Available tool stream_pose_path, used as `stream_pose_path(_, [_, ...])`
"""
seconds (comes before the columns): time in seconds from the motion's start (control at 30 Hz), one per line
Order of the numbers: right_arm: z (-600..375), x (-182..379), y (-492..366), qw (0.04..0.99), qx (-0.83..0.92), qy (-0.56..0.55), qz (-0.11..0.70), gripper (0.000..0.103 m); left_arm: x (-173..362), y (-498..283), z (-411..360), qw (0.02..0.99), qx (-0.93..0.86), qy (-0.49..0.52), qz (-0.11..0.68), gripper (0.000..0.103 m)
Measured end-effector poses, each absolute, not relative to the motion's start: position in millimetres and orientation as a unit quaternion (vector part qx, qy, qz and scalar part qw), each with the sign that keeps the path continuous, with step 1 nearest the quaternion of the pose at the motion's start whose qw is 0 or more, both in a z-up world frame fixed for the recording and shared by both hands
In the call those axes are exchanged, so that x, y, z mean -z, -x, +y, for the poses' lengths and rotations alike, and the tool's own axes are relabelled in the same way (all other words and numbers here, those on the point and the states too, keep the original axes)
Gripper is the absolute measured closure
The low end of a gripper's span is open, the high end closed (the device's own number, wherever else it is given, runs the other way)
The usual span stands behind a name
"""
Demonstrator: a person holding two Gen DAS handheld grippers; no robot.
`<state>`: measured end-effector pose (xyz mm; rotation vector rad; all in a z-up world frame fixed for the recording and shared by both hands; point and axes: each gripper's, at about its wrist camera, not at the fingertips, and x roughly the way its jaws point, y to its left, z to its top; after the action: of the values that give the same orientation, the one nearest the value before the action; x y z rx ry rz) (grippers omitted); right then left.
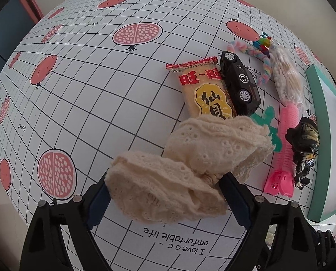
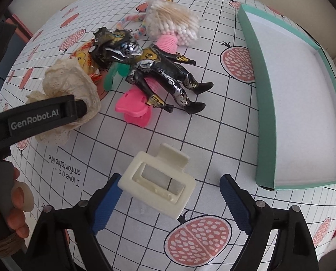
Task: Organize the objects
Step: 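Grasp the lace scrunchie with the left tool while the right tool grasps the white claw clip, then carry the scrunchie and claw clip over the teal tray with both tools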
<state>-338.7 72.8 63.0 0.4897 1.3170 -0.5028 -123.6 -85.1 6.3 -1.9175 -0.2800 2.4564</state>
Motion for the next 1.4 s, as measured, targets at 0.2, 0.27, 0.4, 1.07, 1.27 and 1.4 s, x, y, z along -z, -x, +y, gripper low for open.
stream_pose_path(0.2, [62.2, -69.5, 343.8, 0.733, 0.231, -0.229, 0.597, 0.028, -11.0, 118.6, -85.8, 0.004, -0.788, 0.609, -0.095, 0.021])
stream_pose_path(0.27, [58.0, -71.8, 345.9, 0.733, 0.231, -0.232, 0.596, 0.033, -12.5, 116.6, -86.2, 0.002, -0.789, 0.607, -0.096, 0.024])
stream_pose_path(0.4, [47.6, -76.0, 350.6, 0.733, 0.228, -0.248, 0.592, 0.041, -16.3, 112.4, -87.8, -0.001, -0.791, 0.603, -0.102, 0.034])
stream_pose_path(1.07, [14.1, -93.8, 346.9, 0.736, 0.217, -0.268, 0.582, 0.041, -29.9, 86.5, -97.5, -0.010, -0.794, 0.587, -0.156, 0.073])
stream_pose_path(1.27, [-0.6, -100.9, 344.6, 0.736, 0.212, -0.282, 0.577, 0.041, -34.1, 76.9, -99.3, -0.011, -0.791, 0.586, -0.177, 0.076])
stream_pose_path(1.4, [-10.6, -106.2, 343.4, 0.735, 0.211, -0.289, 0.576, 0.041, -36.5, 68.9, -111.7, -0.012, -0.792, 0.584, -0.178, 0.076])
